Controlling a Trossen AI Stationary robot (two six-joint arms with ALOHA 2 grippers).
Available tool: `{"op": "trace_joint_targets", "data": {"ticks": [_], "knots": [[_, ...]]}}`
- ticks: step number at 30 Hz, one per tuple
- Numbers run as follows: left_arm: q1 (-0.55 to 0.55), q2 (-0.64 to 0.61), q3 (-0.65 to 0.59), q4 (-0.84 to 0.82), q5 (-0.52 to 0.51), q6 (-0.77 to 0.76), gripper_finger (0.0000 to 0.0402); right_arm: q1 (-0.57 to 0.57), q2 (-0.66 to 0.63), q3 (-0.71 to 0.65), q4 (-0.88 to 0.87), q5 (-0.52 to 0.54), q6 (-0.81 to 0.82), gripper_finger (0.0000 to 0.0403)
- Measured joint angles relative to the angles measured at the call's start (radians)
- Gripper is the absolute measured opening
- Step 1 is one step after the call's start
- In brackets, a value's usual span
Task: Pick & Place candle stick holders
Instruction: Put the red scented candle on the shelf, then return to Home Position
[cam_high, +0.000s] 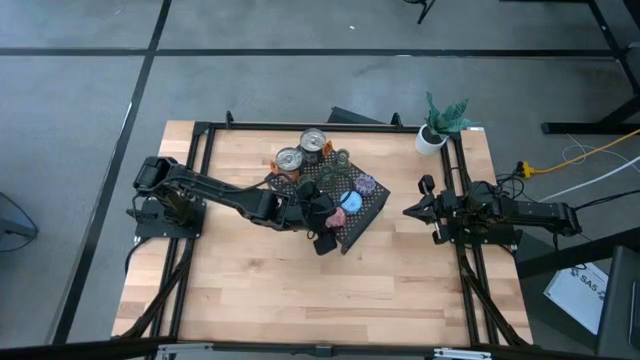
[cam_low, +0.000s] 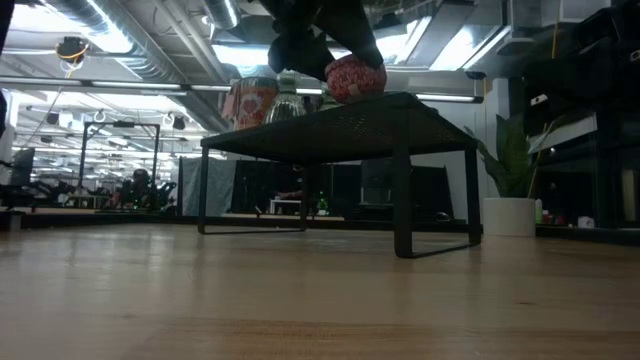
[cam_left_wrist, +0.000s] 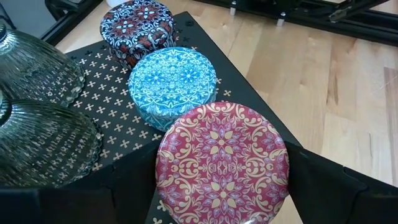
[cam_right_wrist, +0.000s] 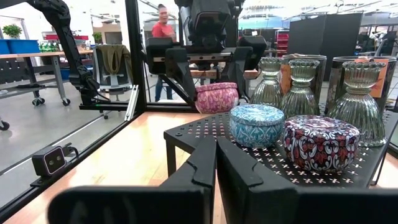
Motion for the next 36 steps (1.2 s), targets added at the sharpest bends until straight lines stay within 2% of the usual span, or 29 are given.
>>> {"op": "trace_joint_targets", "data": {"ticks": [24,36], "knots": [[0.0,0.0,-0.001,0.016,-0.02,0.0,0.0309,0.0,0.0,0.0,0.0,0.0,0.0,0.0016],[0.0,0.0,-0.001,0.016,-0.021,-0.003,0.0357,0.0,0.0,0.0,0.0,0.0,0.0,0.0016]]}}
